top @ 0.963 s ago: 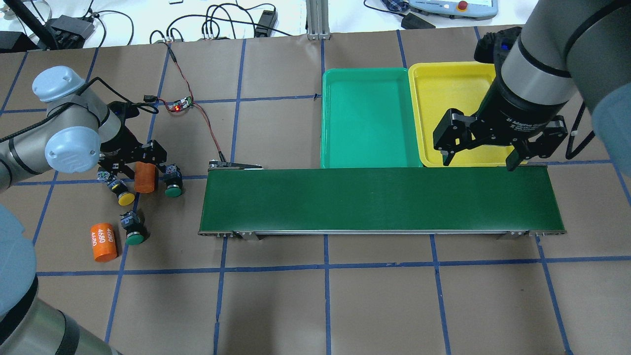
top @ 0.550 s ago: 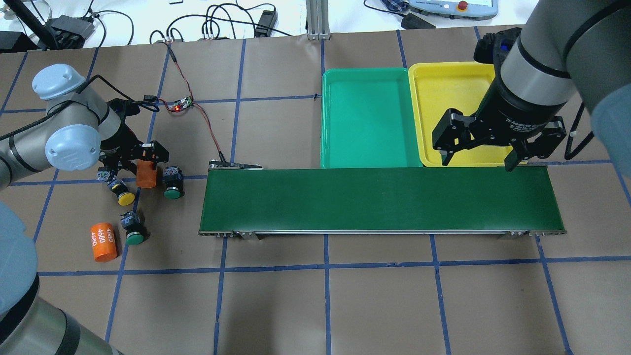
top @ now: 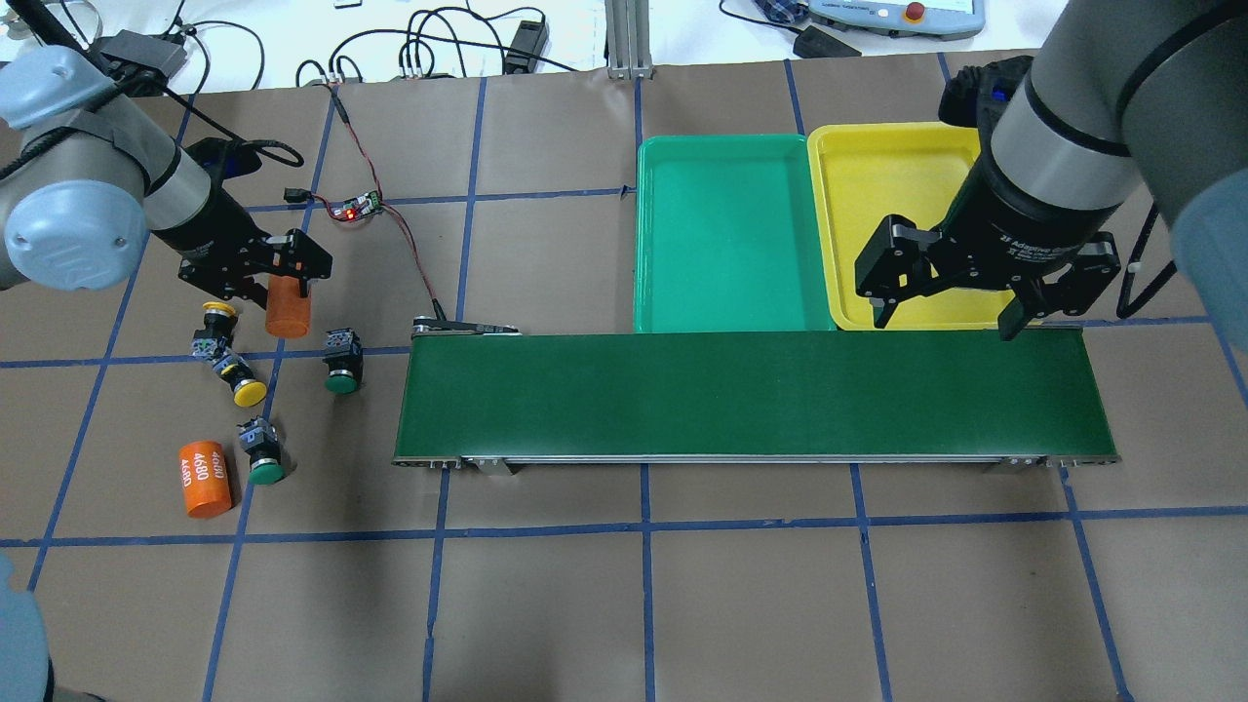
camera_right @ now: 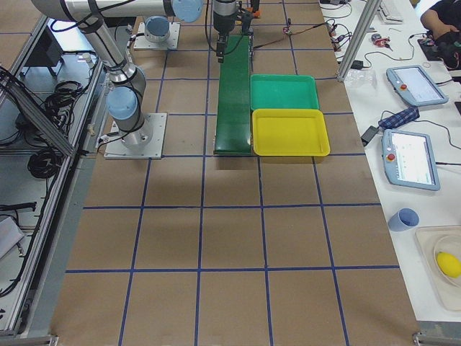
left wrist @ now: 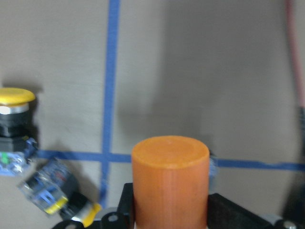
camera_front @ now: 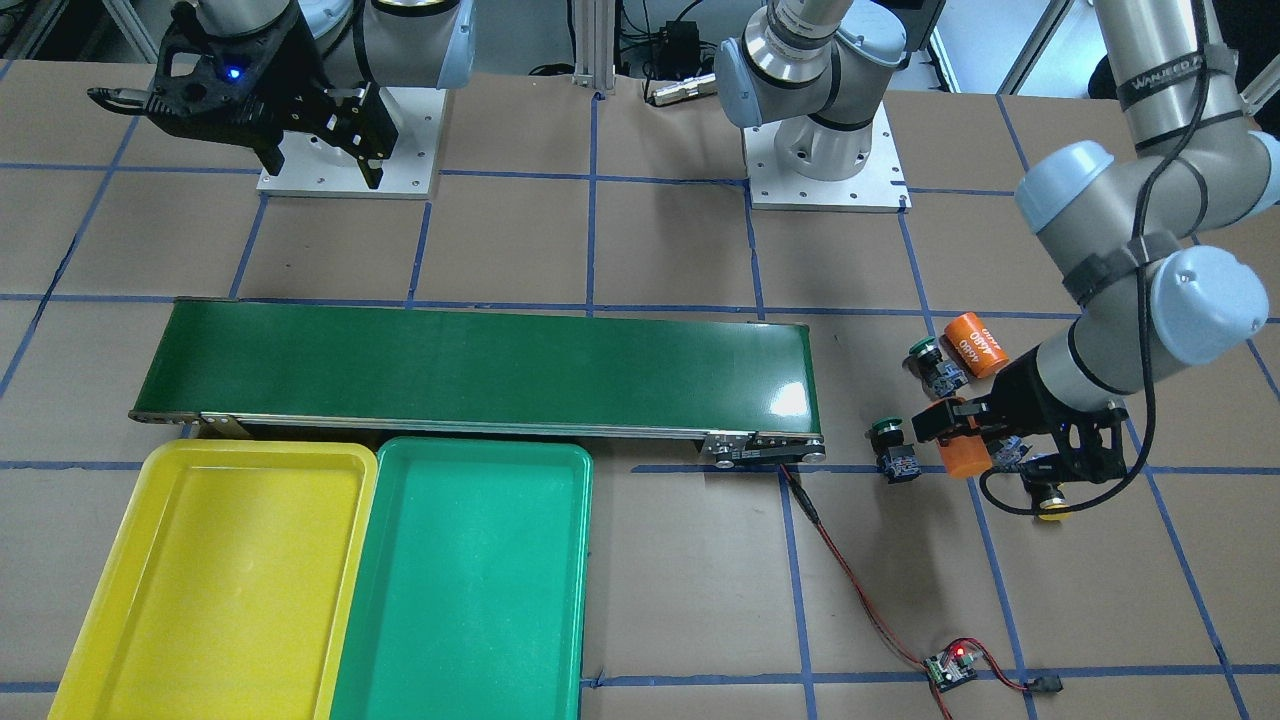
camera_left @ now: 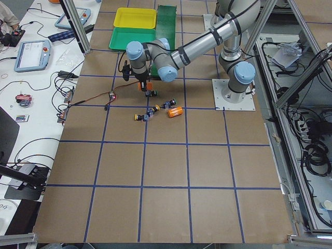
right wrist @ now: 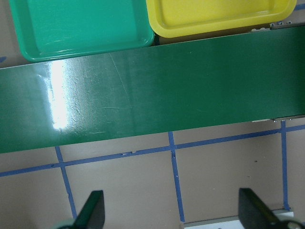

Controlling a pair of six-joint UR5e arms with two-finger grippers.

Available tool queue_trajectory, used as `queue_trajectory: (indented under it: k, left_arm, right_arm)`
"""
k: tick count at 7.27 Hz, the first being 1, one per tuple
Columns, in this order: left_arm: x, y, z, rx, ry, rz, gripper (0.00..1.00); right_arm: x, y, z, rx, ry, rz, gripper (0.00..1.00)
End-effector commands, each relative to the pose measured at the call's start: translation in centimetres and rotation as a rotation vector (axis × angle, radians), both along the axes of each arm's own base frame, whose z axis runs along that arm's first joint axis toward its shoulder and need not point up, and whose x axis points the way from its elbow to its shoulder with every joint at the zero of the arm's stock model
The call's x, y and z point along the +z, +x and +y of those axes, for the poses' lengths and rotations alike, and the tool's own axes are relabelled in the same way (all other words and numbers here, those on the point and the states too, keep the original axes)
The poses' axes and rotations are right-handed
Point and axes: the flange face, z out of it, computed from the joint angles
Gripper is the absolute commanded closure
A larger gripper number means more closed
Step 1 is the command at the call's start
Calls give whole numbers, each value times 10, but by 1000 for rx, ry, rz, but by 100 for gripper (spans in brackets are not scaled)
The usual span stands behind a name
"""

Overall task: Sort buttons by color to trays
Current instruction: 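Carry the orange cell onto the conveyor and open the left gripper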

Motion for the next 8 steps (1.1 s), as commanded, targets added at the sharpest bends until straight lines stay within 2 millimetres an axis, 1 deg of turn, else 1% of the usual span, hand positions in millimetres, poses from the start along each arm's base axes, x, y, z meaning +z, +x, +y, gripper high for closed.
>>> queue_trajectory:
  k: [1, 2, 3, 4, 5, 6, 7, 8]
  left_arm:
    - [32, -108, 32, -55, -10, 12, 100]
    - [23, -130, 55, -82, 17, -8, 100]
    - [1, -133, 72, -85, -3, -7, 100]
    - [-22, -141, 80, -72, -30, -14, 100]
    - [-39, -159, 84, -29, -16, -19, 100]
    - [-43, -172, 83, -21, -26, -21, 100]
    - [-45, -173, 82, -24, -25, -19, 100]
    - [-52, -174, 84, -20, -4, -19, 100]
  right_arm:
    - [2, -1, 2, 7, -3, 8, 0]
    - [4, -1, 3, -2, -10, 10, 0]
    - [7, -1, 6, 9, -15, 11, 0]
    - [6, -1, 6, 9, -12, 11, 0]
    - [6, -1, 6, 9, -10, 11, 0]
    - [5, -1, 5, 9, -9, 13, 0]
    - [5, -1, 5, 9, -12, 11, 0]
    - [5, 0, 4, 7, -13, 4, 0]
